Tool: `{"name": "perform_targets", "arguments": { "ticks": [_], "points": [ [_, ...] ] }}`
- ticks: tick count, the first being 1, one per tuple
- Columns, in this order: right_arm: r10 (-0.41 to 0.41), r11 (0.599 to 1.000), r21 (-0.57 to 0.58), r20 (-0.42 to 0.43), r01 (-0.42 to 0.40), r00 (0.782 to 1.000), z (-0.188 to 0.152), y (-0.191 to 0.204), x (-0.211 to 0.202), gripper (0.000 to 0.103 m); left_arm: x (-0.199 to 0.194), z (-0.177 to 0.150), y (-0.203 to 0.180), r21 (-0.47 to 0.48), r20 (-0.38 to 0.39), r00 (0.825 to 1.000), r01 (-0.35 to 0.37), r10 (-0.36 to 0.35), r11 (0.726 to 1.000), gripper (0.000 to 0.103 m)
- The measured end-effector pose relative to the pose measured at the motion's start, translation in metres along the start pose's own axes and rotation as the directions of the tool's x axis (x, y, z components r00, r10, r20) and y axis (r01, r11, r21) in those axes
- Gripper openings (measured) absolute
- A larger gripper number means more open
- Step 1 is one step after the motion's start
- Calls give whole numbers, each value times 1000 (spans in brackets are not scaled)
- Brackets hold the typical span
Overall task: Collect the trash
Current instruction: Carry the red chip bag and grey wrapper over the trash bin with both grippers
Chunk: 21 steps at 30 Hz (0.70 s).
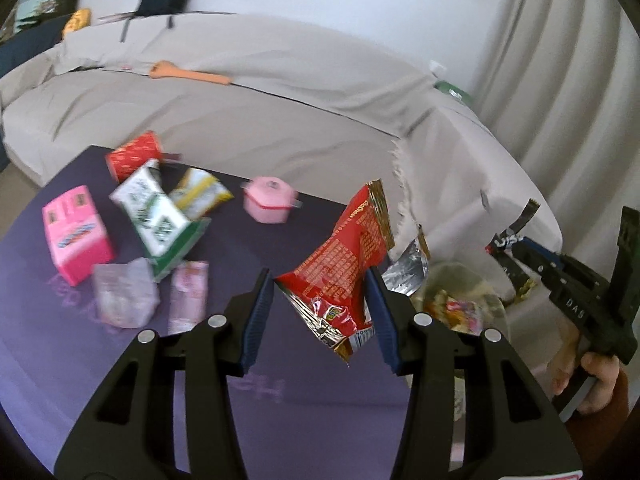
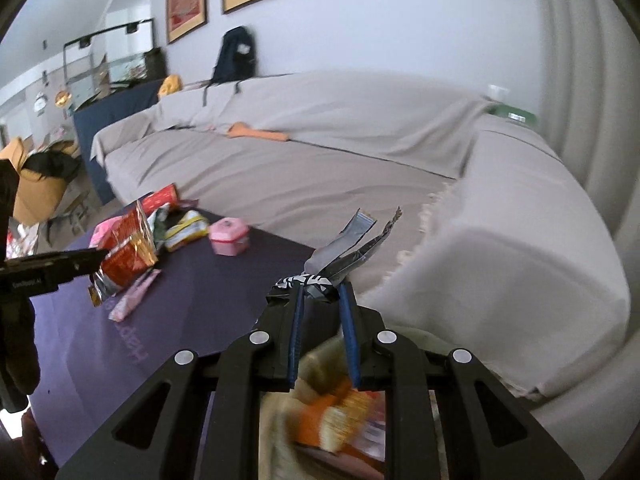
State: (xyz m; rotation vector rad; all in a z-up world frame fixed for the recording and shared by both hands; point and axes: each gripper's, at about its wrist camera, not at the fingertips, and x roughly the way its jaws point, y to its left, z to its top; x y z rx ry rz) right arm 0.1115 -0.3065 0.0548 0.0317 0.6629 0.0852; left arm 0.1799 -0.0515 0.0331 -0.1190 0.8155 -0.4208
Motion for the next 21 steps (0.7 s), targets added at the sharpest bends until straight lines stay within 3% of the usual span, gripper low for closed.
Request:
{"name": "perform_targets", "arguments": {
  "ticks": [6, 11, 21],
  "points": [
    [-28, 998, 56, 7, 27, 1000, -24, -42, -9, 19, 22, -4, -38, 45, -52, 998, 30, -28, 999, 44],
    [-16, 993, 115, -5, 17, 1000, -43, -61, -3, 19, 24, -3, -60, 86, -38, 998, 53, -50, 995, 44],
    [-4, 993, 113, -123, 18, 992, -85, -61, 28, 19, 42, -10, -91, 109, -68, 992, 115, -108, 987, 44]
  ]
}}
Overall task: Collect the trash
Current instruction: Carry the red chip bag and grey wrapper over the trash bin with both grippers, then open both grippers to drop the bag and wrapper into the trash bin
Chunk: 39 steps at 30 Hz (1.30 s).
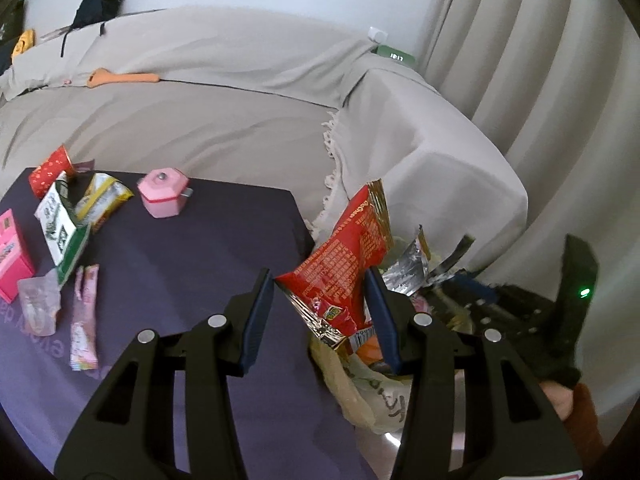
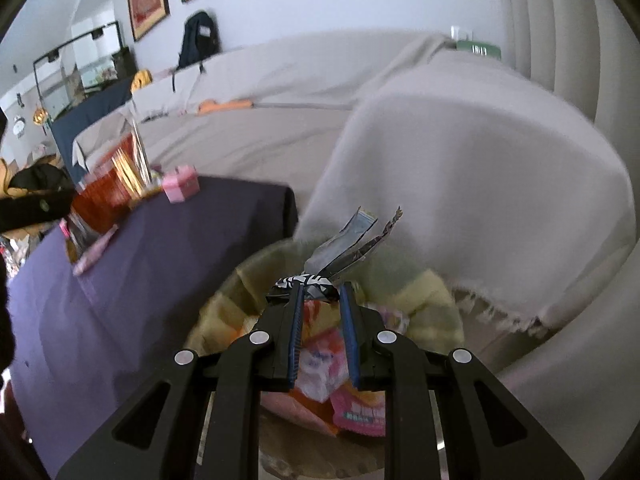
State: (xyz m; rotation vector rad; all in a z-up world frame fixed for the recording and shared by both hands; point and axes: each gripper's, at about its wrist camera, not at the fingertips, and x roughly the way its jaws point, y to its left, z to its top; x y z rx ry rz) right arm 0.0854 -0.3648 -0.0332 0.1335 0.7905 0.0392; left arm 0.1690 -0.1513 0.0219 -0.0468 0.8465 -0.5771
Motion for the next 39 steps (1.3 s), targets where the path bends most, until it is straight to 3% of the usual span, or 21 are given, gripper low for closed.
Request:
{"name": "perform_targets", "arguments": {
  "ticks": [7, 10, 13, 16, 19, 23, 28, 34, 39],
  "points": [
    [9, 1000, 21, -172, -6, 985, -45, -2, 51, 19, 11, -4, 1, -3, -22, 1000, 1, -1, 1000, 44],
    [1, 1000, 12, -200, 2, 980, -57, 2, 63, 19, 13, -6, 5, -10, -28, 1000, 0, 0, 1000, 44],
    [14, 999, 45, -178, -6, 984, -55, -2, 57, 21, 14, -8, 9, -19, -29, 1000, -2, 1, 1000, 44],
    [15, 998, 60, -152, -6, 988, -52, -7, 45, 39, 16, -8, 12, -34, -33, 999, 0, -1, 999, 44],
    [39, 997, 71, -133, -30, 990, -46, -9, 27, 40, 19, -9, 12, -41, -35, 999, 7, -8, 999, 44],
    [4, 998, 69, -61, 0, 998, -34, -13, -1, 40, 24, -10, 7, -34, -43, 999, 21, -22, 999, 44],
    [-94, 991, 94, 26, 91, 995, -25, -31, -35, 40, 42, -18, -13, 2, -88, 994, 67, -67, 998, 44],
    [-149, 982, 131, 80, 138, 985, -18, -55, -56, 40, 82, -26, -46, 52, -156, 983, 107, -97, 993, 44],
    [-149, 978, 156, 77, 136, 986, -19, -73, -55, 40, 114, -25, -65, 50, -187, 971, 162, -150, 986, 59]
  ]
}}
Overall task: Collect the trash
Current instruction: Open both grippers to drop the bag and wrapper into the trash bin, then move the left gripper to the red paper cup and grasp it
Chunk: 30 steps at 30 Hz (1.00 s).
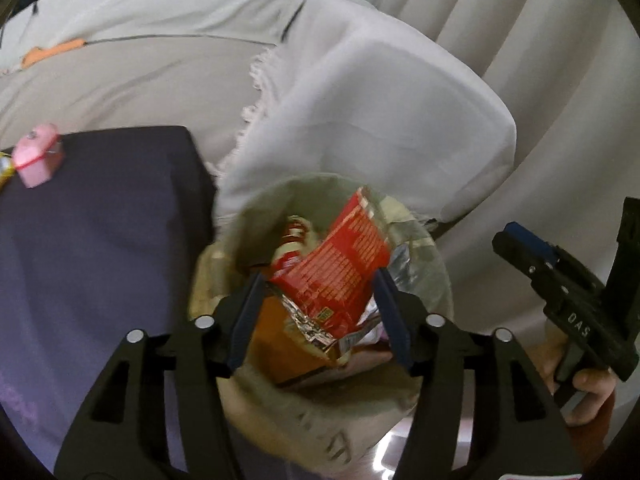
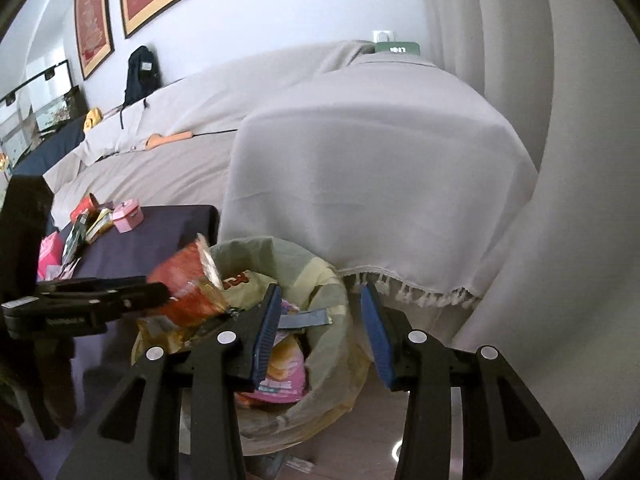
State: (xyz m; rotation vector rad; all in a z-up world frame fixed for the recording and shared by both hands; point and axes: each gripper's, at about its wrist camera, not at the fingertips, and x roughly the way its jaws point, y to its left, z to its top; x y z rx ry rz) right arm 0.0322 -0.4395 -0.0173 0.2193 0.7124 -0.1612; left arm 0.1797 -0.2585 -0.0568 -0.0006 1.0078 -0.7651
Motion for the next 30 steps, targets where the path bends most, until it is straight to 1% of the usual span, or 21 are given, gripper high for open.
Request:
{"name": "perform_targets", "arguments": {
  "ticks": [1, 4, 6, 9, 11, 13, 16, 20, 21, 22, 24, 27, 28, 30],
  "points": [
    [-3, 1000, 3, -2, 3, 1000, -1, -2, 2, 40, 4, 1, 0, -5, -7, 1000, 9, -9, 1000, 63],
    [3, 1000, 1, -17, -3, 1000, -3, -3, 8, 40, 6, 4, 0, -8, -13, 1000, 11, -11, 1000, 64],
    [-3, 1000, -10, -23, 2, 1000, -6, -1, 12, 40, -1, 4, 3, -7, 7, 1000, 4, -4, 1000, 64],
    [5, 1000, -15, -23, -6, 1000, -8, 4, 14, 40, -21, 4, 14, -35, 56, 998, -8, 10, 999, 64],
    [21, 1000, -13, -20, -21, 1000, -8, 9, 15, 40, -35, 1, 23, -45, 87, 996, -34, 38, 998, 64],
    [32, 999, -19, -15, -32, 999, -7, 15, 14, 40, -54, -3, 35, -50, 130, 987, -84, 90, 995, 64],
    [54, 998, -41, -2, -55, 999, -2, 31, 13, 40, -83, -11, 60, -82, 183, 967, -166, 178, 983, 64],
    [101, 992, -71, 12, -100, 995, 6, 57, 11, 40, -118, -24, 103, -146, 222, 934, -250, 278, 957, 64],
    [113, 991, -77, 12, -112, 994, 8, 63, 11, 40, -129, -29, 120, -170, 234, 921, -275, 310, 946, 64],
    [125, 989, -84, 12, -124, 992, 9, 70, 12, 40, -134, -31, 128, -181, 238, 916, -285, 323, 941, 64],
    [153, 983, -100, 9, -151, 988, 12, 87, 14, 40, -152, -38, 159, -226, 242, 901, -309, 360, 924, 64],
    [157, 982, -108, 28, -153, 987, 16, 112, 16, 40, -176, -48, 199, -292, 252, 883, -320, 395, 901, 64],
    [158, 982, -105, 28, -154, 987, 18, 122, 19, 40, -183, -49, 211, -304, 262, 878, -319, 401, 898, 64],
    [173, 981, -96, 9, -171, 985, 24, 138, 28, 40, -197, -49, 232, -300, 286, 871, -315, 400, 900, 64]
  ]
}}
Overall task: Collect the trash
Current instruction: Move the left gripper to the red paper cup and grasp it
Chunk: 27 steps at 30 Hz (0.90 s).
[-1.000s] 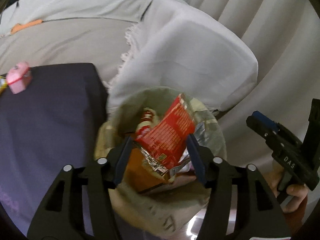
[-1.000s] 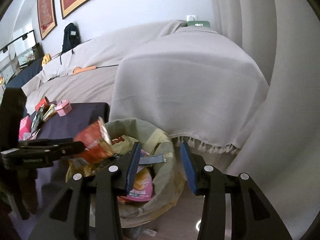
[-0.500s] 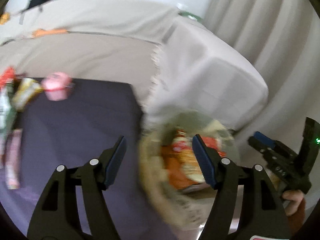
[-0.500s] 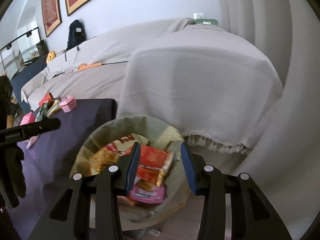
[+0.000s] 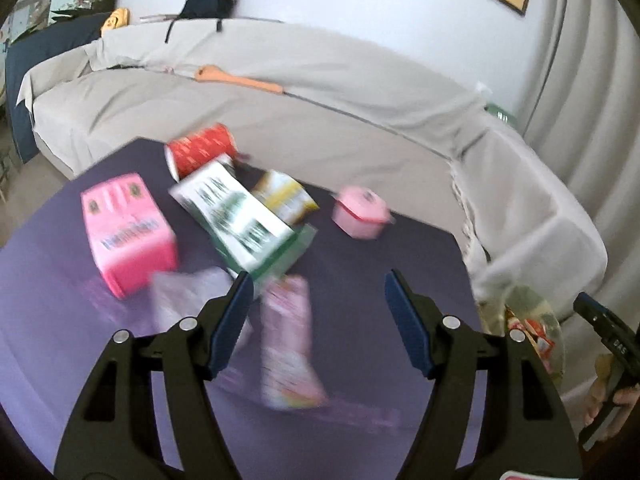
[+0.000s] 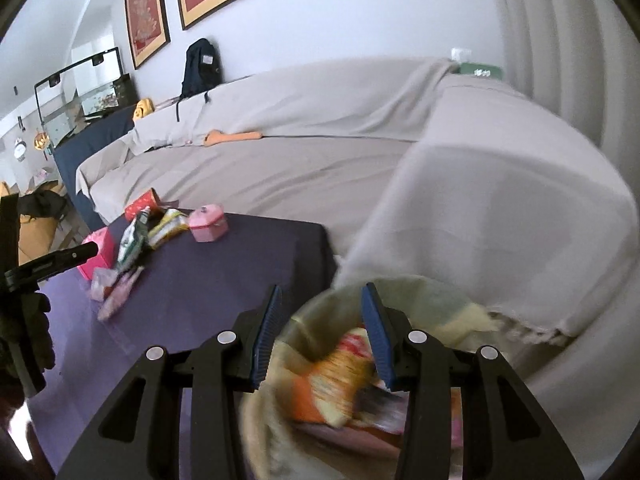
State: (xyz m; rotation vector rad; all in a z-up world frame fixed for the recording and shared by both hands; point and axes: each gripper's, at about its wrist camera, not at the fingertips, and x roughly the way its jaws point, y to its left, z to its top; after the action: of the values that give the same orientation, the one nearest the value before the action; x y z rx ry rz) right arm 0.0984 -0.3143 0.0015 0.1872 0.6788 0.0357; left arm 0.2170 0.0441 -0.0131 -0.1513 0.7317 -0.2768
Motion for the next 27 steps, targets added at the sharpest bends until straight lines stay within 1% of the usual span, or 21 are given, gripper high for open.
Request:
{"name": "perform_targets", "arguments": {
  "ticks": [2, 3, 5, 6, 7, 9, 12, 14, 17, 19, 21, 23, 25, 26, 27],
  "points": [
    [32, 999, -1, -24, -32, 999, 6, 18, 16, 40, -1, 14, 23, 37, 26, 1000, -3, 2, 999, 64],
    [35, 999, -10, -36, -35, 999, 8, 25, 24, 40, -1, 20, 30, 67, 37, 999, -15, 12, 998, 64],
    [15, 999, -37, -65, -18, 998, 11, 41, 42, 40, 3, 33, 43, 137, 59, 997, -58, 50, 989, 65],
    [17, 998, -54, -88, -22, 996, 12, 50, 56, 40, 9, 42, 50, 177, 61, 997, -60, 50, 982, 65],
    [26, 998, -61, -111, -33, 993, 14, 57, 68, 40, 13, 49, 57, 200, 53, 998, -47, 38, 979, 65],
    [44, 996, -71, -151, -55, 988, 19, 71, 93, 40, 28, 67, 73, 241, 15, 1000, -15, 12, 970, 65],
    [68, 994, -74, -181, -83, 981, 29, 84, 115, 40, 53, 94, 88, 298, -42, 999, 4, 9, 955, 65],
    [92, 992, -70, -188, -106, 978, 38, 90, 124, 40, 74, 111, 95, 332, -93, 996, 19, 13, 943, 65],
    [97, 989, -95, -177, -115, 979, 56, 103, 137, 40, 104, 127, 97, 391, -158, 987, 40, 24, 919, 65],
    [86, 989, -108, -168, -105, 982, 64, 107, 144, 40, 131, 136, 96, 437, -215, 976, 66, 33, 897, 65],
    [93, 987, -113, -174, -113, 980, 73, 111, 153, 40, 155, 143, 96, 454, -263, 964, 88, 39, 887, 65],
    [109, 985, -110, -187, -132, 976, 80, 111, 162, 40, 173, 148, 98, 475, -289, 956, 95, 54, 875, 65],
    [116, 984, -113, -199, -141, 973, 83, 110, 167, 40, 192, 152, 103, 470, -343, 938, 120, 56, 874, 65],
    [118, 983, -116, -205, -144, 972, 83, 109, 168, 40, 198, 154, 106, 467, -359, 931, 120, 63, 876, 65],
    [122, 982, -116, -212, -149, 970, 83, 107, 171, 40, 202, 156, 106, 466, -366, 928, 118, 69, 877, 65]
  ]
}}
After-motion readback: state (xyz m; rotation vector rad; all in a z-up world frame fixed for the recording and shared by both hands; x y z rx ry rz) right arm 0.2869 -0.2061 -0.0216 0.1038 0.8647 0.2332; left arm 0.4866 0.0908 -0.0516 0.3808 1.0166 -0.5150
